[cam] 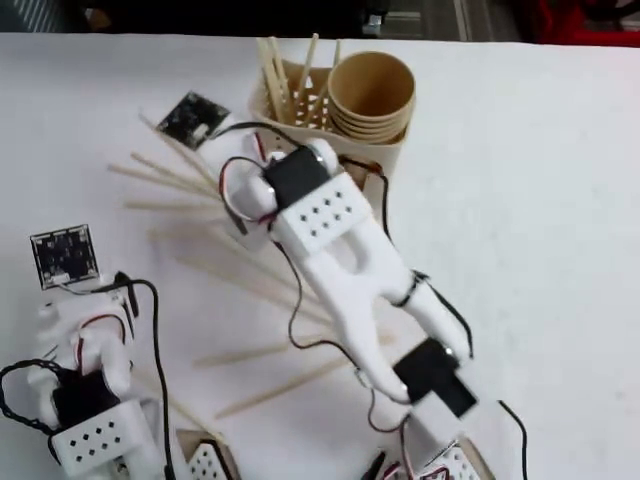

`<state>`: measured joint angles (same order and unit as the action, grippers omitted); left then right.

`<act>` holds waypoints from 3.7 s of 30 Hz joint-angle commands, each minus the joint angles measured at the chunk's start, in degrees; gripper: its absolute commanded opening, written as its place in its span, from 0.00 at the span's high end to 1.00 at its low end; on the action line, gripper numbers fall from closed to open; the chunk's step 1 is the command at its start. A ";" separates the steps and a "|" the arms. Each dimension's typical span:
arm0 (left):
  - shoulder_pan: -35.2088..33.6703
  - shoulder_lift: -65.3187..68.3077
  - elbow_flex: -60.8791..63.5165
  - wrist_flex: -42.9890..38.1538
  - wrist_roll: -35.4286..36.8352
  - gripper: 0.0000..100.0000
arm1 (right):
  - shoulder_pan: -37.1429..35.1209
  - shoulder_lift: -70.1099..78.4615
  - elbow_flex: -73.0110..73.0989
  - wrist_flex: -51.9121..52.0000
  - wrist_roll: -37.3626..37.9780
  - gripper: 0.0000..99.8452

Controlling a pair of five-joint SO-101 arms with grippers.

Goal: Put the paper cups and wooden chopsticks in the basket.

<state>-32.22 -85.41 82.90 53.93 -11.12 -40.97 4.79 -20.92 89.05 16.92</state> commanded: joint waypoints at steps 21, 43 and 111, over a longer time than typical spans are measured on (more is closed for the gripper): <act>-0.57 -0.84 -0.26 -1.32 0.35 0.81 | 4.26 -16.31 -0.97 -17.89 -11.60 0.98; -0.57 -0.84 -0.26 -1.32 0.35 0.81 | 14.11 -15.34 -0.26 -53.32 -14.24 0.98; -0.57 -0.84 -0.26 -1.32 0.26 0.81 | 10.42 -18.51 25.32 -39.08 -14.33 0.89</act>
<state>-32.57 -85.41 82.90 53.93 -11.12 -28.22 -11.03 4.75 49.67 3.03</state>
